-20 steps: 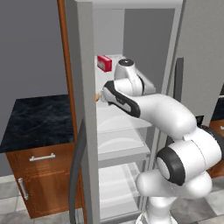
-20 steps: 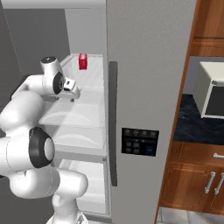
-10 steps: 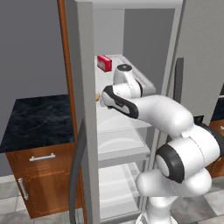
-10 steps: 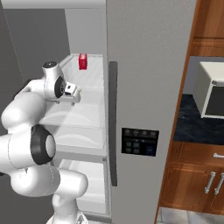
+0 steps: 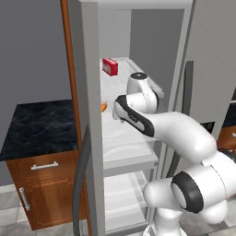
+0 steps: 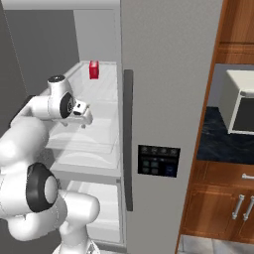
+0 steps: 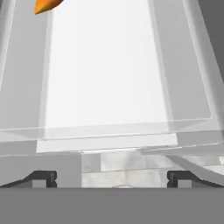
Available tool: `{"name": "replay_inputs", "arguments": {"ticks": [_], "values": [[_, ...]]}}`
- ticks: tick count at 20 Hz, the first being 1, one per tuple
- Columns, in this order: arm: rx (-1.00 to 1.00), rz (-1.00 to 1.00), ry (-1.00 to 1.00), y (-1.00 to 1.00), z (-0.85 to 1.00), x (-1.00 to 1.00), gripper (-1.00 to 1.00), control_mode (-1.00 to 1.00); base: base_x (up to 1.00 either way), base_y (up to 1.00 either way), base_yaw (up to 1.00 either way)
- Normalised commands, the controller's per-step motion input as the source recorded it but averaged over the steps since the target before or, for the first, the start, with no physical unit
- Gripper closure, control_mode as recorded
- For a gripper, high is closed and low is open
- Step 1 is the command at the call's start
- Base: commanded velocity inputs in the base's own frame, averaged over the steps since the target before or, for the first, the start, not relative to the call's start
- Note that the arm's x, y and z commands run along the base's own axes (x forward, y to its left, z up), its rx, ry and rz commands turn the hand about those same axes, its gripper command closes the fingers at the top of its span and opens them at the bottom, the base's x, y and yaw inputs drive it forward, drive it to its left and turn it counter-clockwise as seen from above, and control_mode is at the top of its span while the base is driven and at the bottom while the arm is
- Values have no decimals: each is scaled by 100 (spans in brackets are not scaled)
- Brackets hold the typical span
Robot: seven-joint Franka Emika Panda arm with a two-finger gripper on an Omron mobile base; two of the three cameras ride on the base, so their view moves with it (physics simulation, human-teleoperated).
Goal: Fully open the fridge drawer.
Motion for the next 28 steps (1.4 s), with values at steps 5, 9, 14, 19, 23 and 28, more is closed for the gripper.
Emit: {"name": "replay_inputs", "arguments": {"ticks": [5,9,14,19,23,28], "values": [[1,0,-2,-48,0,-96,-100,-100,0,0,0],[0,0,0,-39,0,-91,-100,-100,0,0,0],[3,-1,-5,-17,22,-68,-100,-100,0,0,0],[5,-8,-24,7,100,-31,-100,-100,0,0,0],[0,-5,-20,18,100,-30,-100,-100,0,0,0],[0,0,-4,0,24,-3,-100,-100,0,0,0]]}}
